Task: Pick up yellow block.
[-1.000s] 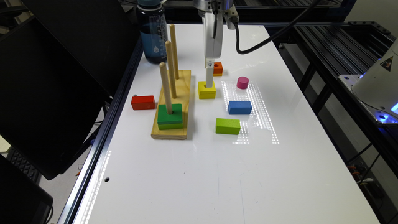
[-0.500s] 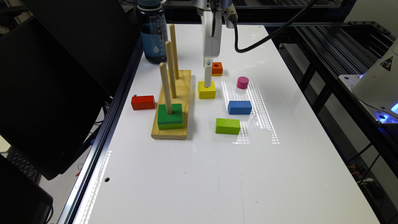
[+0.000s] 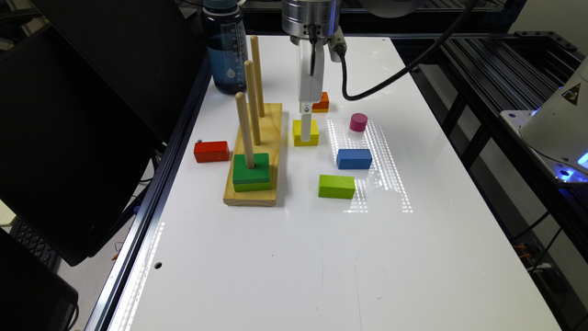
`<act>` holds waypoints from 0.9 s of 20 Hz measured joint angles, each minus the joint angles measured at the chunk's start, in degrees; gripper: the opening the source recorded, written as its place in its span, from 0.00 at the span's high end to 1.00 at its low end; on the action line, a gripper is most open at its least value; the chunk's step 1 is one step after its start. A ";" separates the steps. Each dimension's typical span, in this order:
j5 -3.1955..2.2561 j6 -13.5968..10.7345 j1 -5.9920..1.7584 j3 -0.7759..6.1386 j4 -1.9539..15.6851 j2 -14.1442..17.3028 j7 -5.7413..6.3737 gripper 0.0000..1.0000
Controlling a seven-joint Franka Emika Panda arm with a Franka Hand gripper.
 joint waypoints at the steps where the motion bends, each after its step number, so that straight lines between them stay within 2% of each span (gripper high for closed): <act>1: -0.01 0.00 0.00 0.00 0.00 0.09 0.00 0.00; 3: -0.11 0.37 0.00 -0.03 0.00 0.80 0.02 0.00; 8: -0.49 3.39 0.01 -0.32 0.07 3.70 0.07 0.00; 18: -0.49 3.45 0.03 -0.33 0.61 3.82 0.07 0.00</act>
